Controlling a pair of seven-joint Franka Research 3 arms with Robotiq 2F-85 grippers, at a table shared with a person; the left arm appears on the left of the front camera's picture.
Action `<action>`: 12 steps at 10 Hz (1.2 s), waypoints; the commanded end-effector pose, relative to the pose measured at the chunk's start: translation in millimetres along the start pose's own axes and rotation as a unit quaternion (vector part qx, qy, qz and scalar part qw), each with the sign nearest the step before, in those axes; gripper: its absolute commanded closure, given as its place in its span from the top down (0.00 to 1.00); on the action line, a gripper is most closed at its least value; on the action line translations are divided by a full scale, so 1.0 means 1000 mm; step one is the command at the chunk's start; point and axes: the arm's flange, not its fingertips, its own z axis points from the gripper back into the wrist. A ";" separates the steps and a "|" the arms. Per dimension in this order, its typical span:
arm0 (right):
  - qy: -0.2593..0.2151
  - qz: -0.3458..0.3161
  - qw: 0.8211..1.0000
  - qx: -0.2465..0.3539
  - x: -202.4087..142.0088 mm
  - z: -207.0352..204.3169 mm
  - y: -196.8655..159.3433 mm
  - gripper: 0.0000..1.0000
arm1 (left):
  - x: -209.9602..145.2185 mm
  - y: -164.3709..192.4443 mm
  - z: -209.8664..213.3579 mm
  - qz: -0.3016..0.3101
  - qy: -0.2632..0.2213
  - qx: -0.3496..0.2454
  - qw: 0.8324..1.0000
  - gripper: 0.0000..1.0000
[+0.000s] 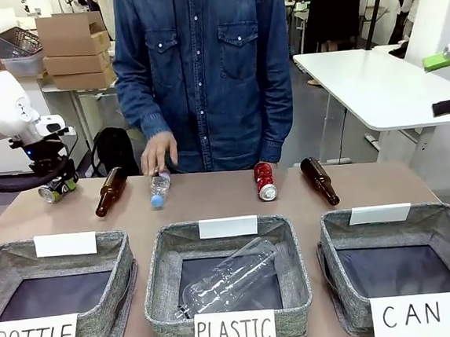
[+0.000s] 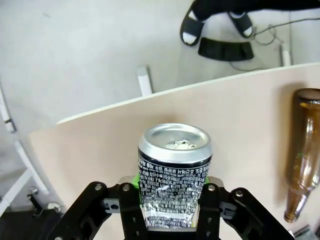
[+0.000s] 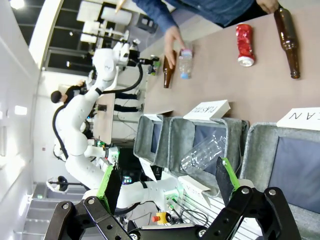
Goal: Sort the can waste into the basket.
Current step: Pick up the can waste from the table and place it in the right Fabric basket.
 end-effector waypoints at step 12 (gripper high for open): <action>-0.003 0.012 1.000 0.016 0.003 -0.001 0.001 1.00 | -0.283 -0.150 0.283 -0.097 -0.148 0.015 0.984 0.00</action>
